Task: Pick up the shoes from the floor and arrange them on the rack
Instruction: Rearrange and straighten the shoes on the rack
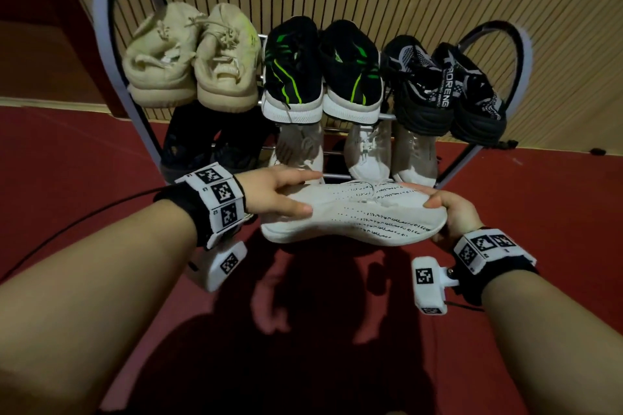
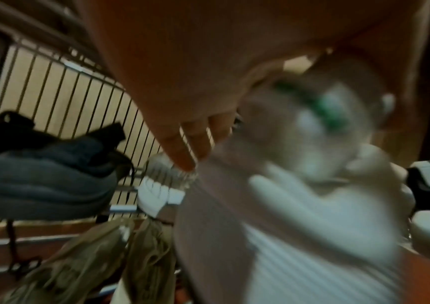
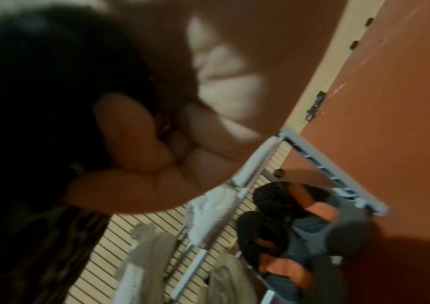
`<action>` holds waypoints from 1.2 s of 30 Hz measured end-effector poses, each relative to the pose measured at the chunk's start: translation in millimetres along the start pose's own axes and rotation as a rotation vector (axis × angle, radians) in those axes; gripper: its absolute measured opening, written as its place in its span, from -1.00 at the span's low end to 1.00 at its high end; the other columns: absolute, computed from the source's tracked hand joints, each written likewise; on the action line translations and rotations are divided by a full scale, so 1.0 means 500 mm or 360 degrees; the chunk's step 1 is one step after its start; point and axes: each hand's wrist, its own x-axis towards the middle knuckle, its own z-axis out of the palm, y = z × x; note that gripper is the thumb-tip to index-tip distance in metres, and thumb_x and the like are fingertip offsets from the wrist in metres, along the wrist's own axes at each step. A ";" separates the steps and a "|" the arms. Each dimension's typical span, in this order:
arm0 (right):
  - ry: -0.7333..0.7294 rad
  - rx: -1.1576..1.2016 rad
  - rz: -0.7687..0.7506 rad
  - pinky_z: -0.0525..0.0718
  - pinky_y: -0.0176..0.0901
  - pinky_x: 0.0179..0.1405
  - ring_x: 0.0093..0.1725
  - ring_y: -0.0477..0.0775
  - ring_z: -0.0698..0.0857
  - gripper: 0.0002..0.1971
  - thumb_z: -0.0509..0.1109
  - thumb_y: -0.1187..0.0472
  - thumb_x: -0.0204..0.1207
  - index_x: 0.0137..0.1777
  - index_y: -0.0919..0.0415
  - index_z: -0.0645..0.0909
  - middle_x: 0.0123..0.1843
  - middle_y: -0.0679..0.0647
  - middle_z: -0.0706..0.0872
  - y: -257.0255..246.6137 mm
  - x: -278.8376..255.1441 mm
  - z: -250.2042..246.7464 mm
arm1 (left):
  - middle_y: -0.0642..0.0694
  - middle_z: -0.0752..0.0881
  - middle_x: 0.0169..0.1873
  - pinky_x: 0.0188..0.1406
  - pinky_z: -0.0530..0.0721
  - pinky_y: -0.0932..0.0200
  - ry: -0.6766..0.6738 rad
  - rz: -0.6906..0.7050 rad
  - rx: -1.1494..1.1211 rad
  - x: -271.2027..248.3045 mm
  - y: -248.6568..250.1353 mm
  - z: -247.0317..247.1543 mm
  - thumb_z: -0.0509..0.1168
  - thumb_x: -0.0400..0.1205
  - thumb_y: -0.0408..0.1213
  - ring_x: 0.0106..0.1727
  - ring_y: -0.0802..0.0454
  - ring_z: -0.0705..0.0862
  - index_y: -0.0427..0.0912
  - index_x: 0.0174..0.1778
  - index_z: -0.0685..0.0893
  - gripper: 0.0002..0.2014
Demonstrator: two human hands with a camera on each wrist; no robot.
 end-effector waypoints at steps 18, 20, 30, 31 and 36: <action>-0.0151 -0.0307 -0.0121 0.56 0.08 0.25 0.15 0.30 0.64 -0.67 0.20 0.32 0.31 -0.04 0.16 0.75 0.20 0.34 0.68 0.001 0.084 0.109 | 0.35 0.23 0.53 0.51 0.31 0.29 -0.0243 0.0047 -0.0025 -0.036 -0.027 0.040 0.52 0.42 -0.16 0.51 0.31 0.29 0.69 0.36 -0.07 -0.02; -0.0141 -0.0369 -0.0121 0.56 0.11 0.30 0.21 0.26 0.65 -0.76 0.33 0.17 0.39 0.01 0.08 0.74 0.23 0.27 0.69 0.000 0.095 0.131 | 0.37 0.22 0.52 0.52 0.26 0.29 -0.0190 0.0028 -0.0153 -0.046 -0.045 0.031 0.52 0.42 -0.20 0.52 0.33 0.27 0.65 0.38 -0.01 -0.04; -0.0044 -0.0734 0.0119 0.59 -0.13 -0.29 -0.28 0.11 0.65 -0.43 0.18 -0.12 0.63 0.57 0.04 0.16 0.10 0.17 0.66 0.080 0.147 0.255 | 0.41 0.10 0.49 0.28 0.29 0.56 0.0140 -0.0106 -0.0588 -0.106 -0.149 -0.030 0.51 0.18 0.22 0.52 0.34 0.16 0.65 0.33 0.07 -0.09; -0.0068 -0.0745 0.0140 0.66 -0.08 -0.21 -0.18 0.13 0.70 -0.30 0.26 -0.16 0.57 0.61 -0.02 0.06 0.25 0.14 0.63 0.094 0.149 0.269 | 0.42 0.12 0.47 0.14 0.29 0.72 0.0227 -0.0119 -0.0636 -0.107 -0.159 -0.036 0.53 0.27 0.10 0.51 0.37 0.14 0.55 0.39 0.08 -0.10; -0.0035 -0.0329 0.0194 0.71 0.09 -0.11 0.33 0.23 0.57 -0.23 0.46 0.10 0.50 0.59 -0.11 0.08 0.41 0.02 0.48 0.124 0.168 0.320 | 0.33 0.15 0.49 0.01 0.39 0.72 0.0615 -0.0192 -0.0729 -0.101 -0.194 -0.055 0.43 0.51 -0.32 0.28 0.57 0.36 0.21 0.60 0.03 -0.12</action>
